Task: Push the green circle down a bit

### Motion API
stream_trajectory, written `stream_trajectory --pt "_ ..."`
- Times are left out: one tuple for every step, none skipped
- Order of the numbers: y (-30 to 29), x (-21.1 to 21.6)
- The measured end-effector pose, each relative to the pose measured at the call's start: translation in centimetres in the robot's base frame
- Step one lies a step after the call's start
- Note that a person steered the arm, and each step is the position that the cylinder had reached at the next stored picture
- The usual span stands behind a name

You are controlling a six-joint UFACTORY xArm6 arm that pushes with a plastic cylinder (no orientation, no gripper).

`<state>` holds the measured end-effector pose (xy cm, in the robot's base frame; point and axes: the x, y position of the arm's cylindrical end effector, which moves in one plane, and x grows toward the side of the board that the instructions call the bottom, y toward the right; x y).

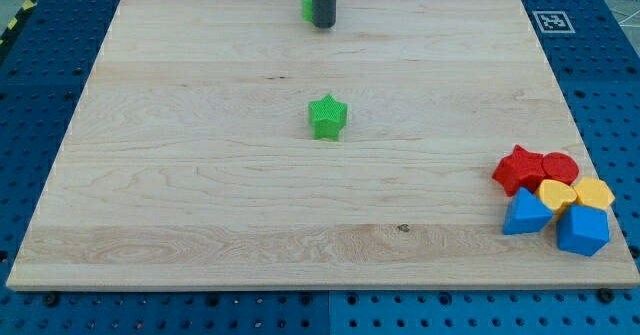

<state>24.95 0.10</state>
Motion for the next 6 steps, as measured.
stream_trajectory --pt "3.3 1.4" --pt "6.0 -1.4" --pt "4.6 -5.5" --pt "1.5 -5.7" --pt "-1.7 -5.7" --pt "-3.0 -5.7"
